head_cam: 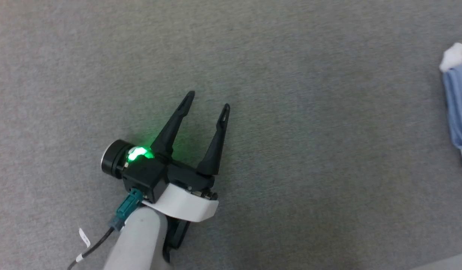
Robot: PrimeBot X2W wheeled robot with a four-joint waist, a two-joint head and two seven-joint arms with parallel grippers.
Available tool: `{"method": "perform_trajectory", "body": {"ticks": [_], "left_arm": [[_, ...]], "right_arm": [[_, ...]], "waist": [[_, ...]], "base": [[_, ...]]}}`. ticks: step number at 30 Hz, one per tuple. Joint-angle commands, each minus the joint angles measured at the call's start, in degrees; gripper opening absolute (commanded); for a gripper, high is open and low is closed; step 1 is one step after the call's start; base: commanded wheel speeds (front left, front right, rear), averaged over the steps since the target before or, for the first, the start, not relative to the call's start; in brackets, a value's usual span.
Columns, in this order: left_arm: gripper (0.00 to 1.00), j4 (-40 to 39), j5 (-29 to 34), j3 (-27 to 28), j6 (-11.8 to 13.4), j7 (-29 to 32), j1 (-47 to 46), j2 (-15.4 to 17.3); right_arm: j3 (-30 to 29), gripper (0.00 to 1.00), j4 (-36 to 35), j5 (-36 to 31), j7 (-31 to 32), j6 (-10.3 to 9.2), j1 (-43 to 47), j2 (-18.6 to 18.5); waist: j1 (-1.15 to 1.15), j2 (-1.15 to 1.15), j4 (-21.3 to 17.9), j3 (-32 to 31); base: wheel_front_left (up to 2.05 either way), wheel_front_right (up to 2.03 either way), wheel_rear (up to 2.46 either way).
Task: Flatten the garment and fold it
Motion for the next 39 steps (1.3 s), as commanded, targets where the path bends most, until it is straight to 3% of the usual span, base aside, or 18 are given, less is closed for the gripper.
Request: {"method": "perform_trajectory", "body": {"ticks": [1,2,3,4,14,21,28,39], "left_arm": [[1.00,0.0,0.3,0.1,-0.4,-0.3,-1.0,0.5],[1.00,0.0,0.2,0.2,-0.4,-0.3,-1.1,0.4],[1.00,0.1,0.1,0.2,-0.4,-0.3,-1.2,0.4],[1.00,0.2,0.1,0.2,-0.4,-0.3,-1.2,0.4],[1.00,2.4,-0.8,1.9,-0.4,-0.3,1.3,0.0],[1.00,3.1,-1.7,5.4,1.1,-0.3,5.4,-0.4],[1.00,3.0,-2.4,8.5,3.4,-0.3,11.2,-0.5],[1.00,3.6,-3.8,11.7,5.6,-0.3,17.2,-0.6]], "right_arm": [[-0.6,0.00,0.7,-0.3,-0.4,-0.13,-0.8,0.6],[-1.0,0.00,1.4,-0.3,-0.5,-0.13,-0.8,0.8],[-1.5,0.81,1.9,-0.5,-1.0,-0.13,-0.9,0.9],[-2.1,1.00,2.5,-0.7,-1.2,-0.13,-1.1,1.0],[-2.3,1.00,0.1,-2.1,-4.2,-0.13,-2.6,1.4],[-0.3,1.00,-6.8,-0.1,-7.0,-0.13,-3.9,4.4],[-0.6,1.00,-15.8,2.5,-11.5,-0.13,-0.8,12.0],[-8.0,1.00,-29.3,4.7,-16.5,-0.13,15.4,29.9]], "waist": [[-0.01,0.00,2.0,1.8],[-0.01,0.00,2.1,1.8],[-0.01,0.00,2.3,1.7],[-0.01,0.00,2.4,1.5],[-0.01,0.00,1.4,-6.9],[-0.01,0.00,2.0,-16.7],[-0.01,0.00,4.6,-25.2],[-0.01,0.00,11.1,-32.8]], "base": [[0.00,0.00,0.00],[0.00,0.00,0.00],[0.00,0.00,0.00],[0.00,0.00,0.00],[0.00,0.00,0.00],[0.00,0.00,0.00],[0.00,0.00,0.00],[0.00,0.00,0.00]]}}
